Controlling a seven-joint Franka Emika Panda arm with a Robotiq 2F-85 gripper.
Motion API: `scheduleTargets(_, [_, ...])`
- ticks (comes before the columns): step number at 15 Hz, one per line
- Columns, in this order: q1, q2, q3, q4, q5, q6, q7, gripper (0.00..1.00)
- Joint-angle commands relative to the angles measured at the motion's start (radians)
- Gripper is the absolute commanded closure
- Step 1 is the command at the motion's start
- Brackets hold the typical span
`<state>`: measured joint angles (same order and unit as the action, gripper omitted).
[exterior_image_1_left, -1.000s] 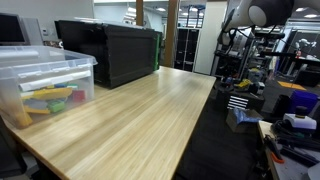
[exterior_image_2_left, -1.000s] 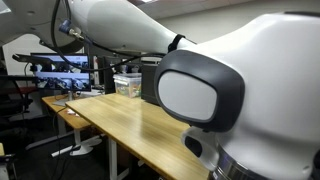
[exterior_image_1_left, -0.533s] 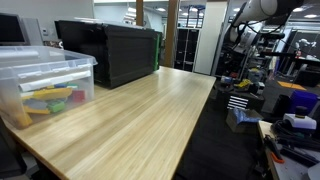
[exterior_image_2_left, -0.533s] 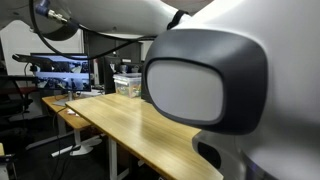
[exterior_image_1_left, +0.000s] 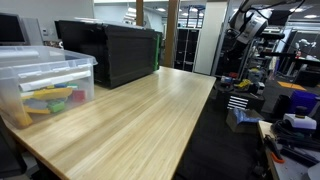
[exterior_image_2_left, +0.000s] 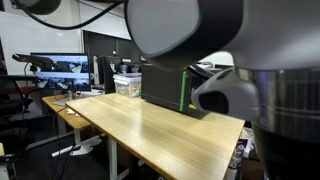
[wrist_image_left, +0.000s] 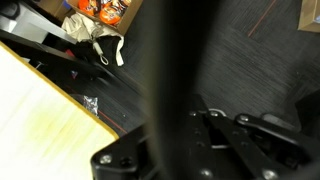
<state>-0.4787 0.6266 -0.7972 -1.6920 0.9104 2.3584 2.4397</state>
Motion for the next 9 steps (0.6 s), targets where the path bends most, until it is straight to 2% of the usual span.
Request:
scheduleTargets(1, [-0.022,-0.185,0.068,-0.107,-0.022,0.060,-0.146,1.00])
scheduleTargets(3, [-0.022,-0.271,0.081,-0.152,-0.018,0.077,-0.234,1.00])
scheduleTargets(6, [0.015,-0.425,0.077,-0.247,-0.058,0.140,-0.396,1.00])
scheduleTargets(8, [0.072,-0.637,0.092,-0.400,-0.217,0.271,-0.506,1.00])
scheduleTargets(9, [0.086,-0.660,0.105,-0.441,-0.308,0.338,-0.504,1.00])
